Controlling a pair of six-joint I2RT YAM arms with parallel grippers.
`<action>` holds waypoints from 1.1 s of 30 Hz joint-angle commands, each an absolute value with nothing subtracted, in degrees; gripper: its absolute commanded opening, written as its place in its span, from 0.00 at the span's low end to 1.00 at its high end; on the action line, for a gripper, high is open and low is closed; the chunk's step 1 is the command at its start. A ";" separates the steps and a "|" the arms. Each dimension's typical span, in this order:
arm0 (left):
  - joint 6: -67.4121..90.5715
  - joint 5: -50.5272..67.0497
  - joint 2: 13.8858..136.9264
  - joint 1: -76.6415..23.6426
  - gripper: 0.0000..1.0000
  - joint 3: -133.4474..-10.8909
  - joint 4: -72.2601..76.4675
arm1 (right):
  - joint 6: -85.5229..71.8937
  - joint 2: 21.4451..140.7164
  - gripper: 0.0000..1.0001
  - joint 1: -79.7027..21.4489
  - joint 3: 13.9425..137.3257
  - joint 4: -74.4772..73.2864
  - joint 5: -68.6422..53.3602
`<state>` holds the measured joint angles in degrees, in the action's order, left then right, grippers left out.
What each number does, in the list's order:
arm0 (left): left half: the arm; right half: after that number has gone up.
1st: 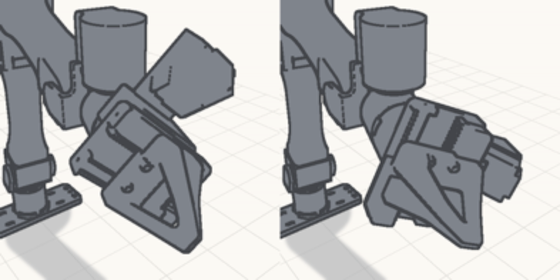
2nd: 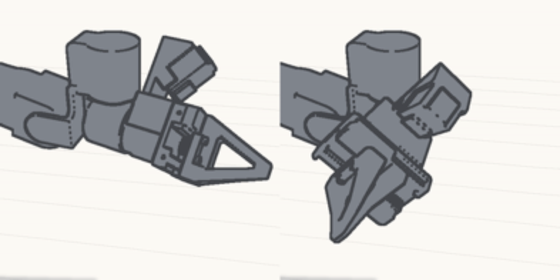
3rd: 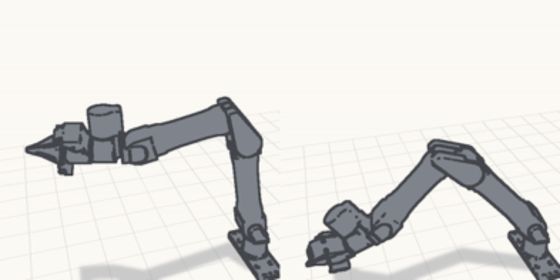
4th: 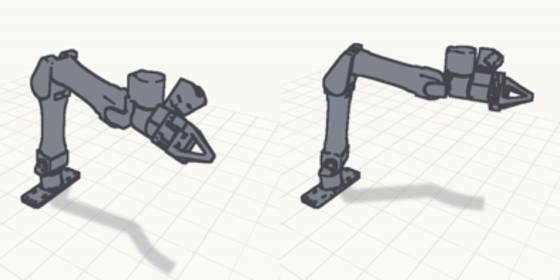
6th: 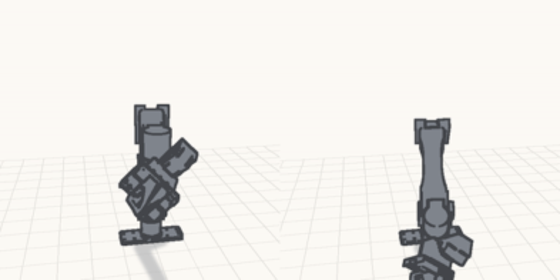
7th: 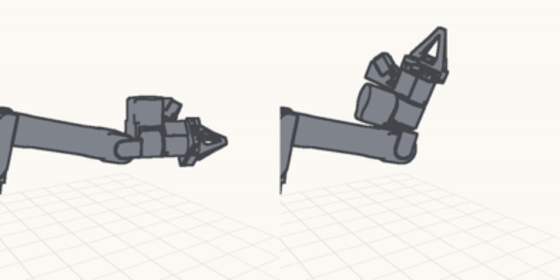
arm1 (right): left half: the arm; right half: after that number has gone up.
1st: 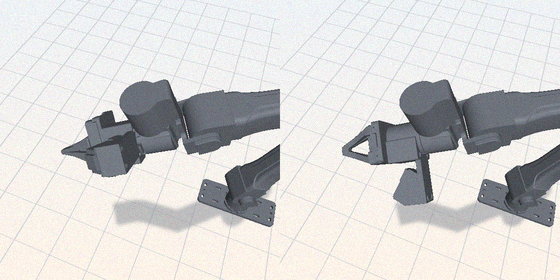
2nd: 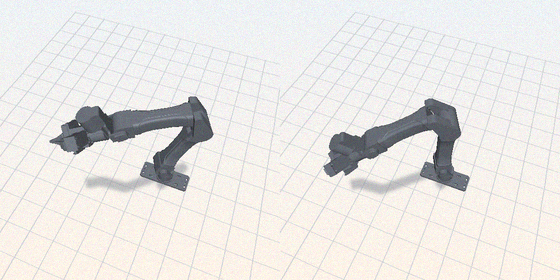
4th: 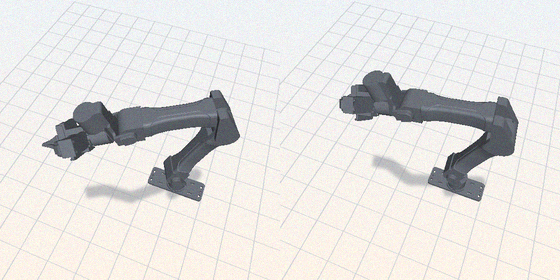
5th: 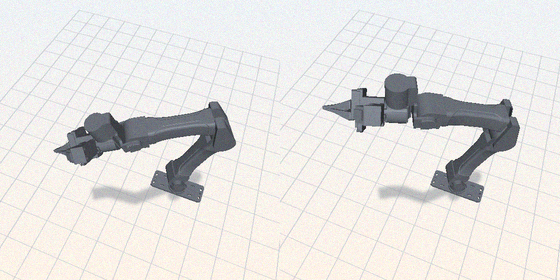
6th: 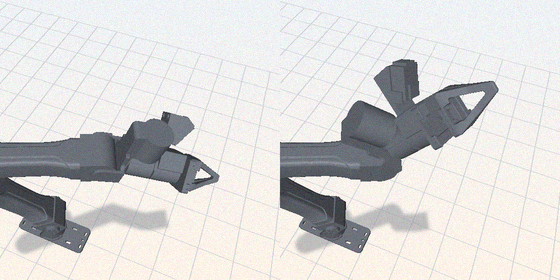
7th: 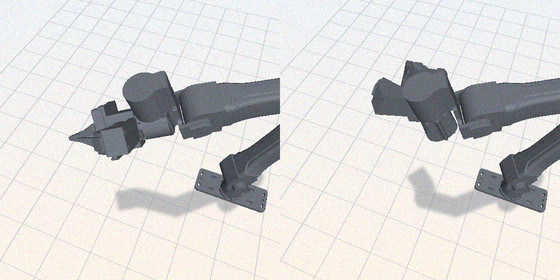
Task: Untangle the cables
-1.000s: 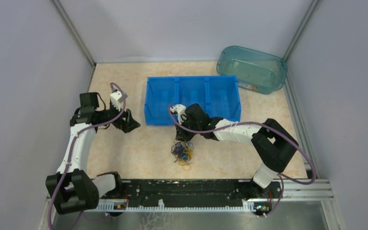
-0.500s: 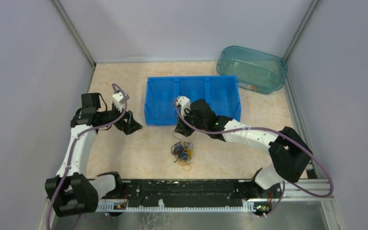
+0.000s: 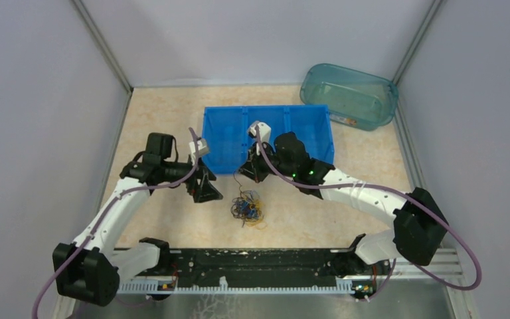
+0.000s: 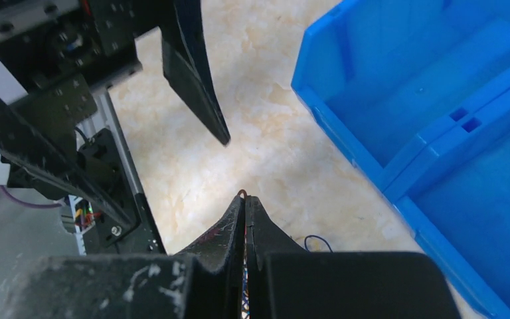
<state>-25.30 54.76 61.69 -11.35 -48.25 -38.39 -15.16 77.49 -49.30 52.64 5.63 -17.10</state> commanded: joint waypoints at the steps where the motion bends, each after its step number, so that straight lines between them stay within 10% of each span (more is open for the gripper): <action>1: -19.48 57.36 62.79 -15.64 1.00 -47.46 -31.40 | -18.24 74.27 0.00 -49.84 55.16 10.97 -19.19; 21: 6.44 62.97 69.64 -18.76 0.73 -50.39 -12.41 | -31.62 71.66 0.00 -49.78 52.41 23.75 -19.83; 33: 9.74 63.23 65.90 -19.88 0.19 -50.67 -8.75 | -35.40 70.10 0.00 -49.83 49.80 28.47 -20.08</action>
